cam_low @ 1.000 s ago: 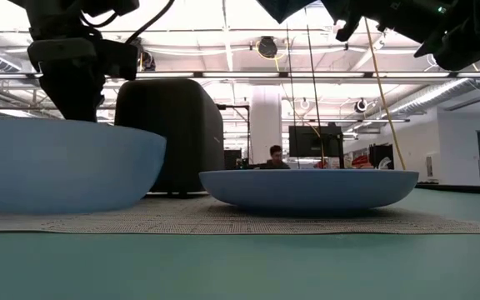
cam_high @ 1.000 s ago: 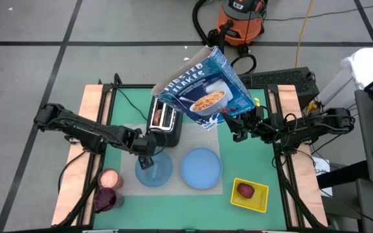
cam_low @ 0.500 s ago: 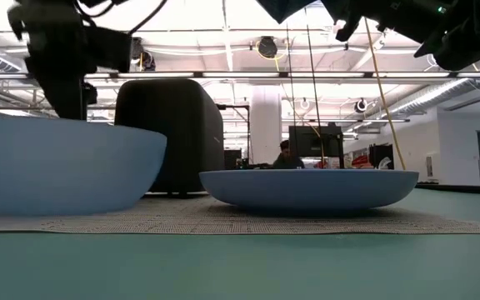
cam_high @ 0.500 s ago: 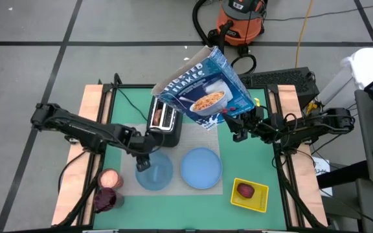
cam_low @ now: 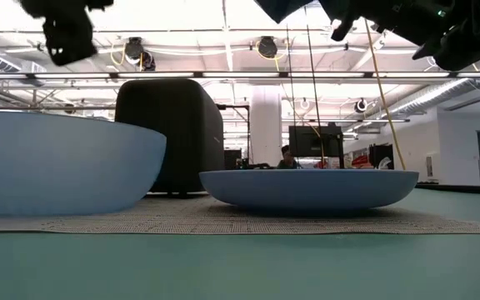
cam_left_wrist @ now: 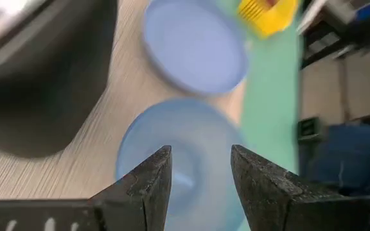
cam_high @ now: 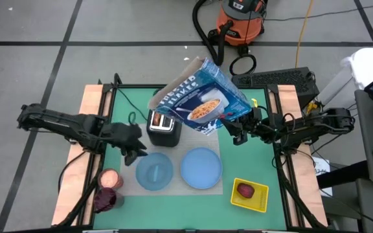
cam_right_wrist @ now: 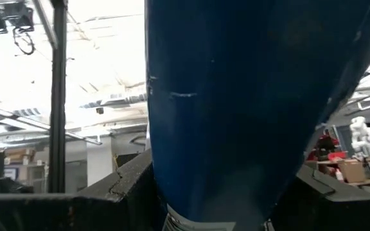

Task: Arrange a breakfast setting
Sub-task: Pour the cereal into the blue bowl

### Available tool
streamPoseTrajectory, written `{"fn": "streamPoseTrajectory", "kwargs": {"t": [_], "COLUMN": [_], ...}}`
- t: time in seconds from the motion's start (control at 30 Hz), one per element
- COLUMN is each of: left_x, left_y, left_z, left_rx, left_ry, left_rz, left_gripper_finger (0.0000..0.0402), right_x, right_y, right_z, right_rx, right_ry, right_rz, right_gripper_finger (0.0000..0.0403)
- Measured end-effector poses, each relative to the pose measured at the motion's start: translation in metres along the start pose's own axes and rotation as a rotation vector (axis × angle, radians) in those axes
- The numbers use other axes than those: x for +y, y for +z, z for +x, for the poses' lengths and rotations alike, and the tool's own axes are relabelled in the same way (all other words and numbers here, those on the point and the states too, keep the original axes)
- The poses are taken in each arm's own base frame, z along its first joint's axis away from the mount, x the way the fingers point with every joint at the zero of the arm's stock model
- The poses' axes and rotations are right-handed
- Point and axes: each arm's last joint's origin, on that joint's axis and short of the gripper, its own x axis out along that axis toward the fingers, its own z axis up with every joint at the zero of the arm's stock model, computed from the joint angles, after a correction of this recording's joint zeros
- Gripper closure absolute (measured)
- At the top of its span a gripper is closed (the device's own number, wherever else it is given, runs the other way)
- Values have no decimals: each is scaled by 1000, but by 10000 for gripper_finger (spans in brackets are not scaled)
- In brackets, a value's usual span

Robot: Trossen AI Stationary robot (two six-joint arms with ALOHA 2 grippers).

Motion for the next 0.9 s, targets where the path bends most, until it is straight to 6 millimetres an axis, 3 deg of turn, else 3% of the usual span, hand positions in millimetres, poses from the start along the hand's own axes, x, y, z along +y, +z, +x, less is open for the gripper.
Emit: {"fn": "streamPoseTrajectory", "kwargs": {"t": [0.37,0.57,0.9], "left_x": [-9,-22,-24], "left_y": [23,42,53], "left_z": [-46,-60,-71], "left_rx": [-533,-801,-983], "left_ry": [-25,-85,-23], "left_rz": [5,102,165], "left_gripper_finger": [236,236,236], "right_x": [2,3,10], "right_y": [-6,-12,-22], "right_z": [0,-1,-3], "right_rx": [73,135,237], "right_ry": [69,98,131], "right_rz": [46,62,85], "right_gripper_finger": [181,181,181]}}
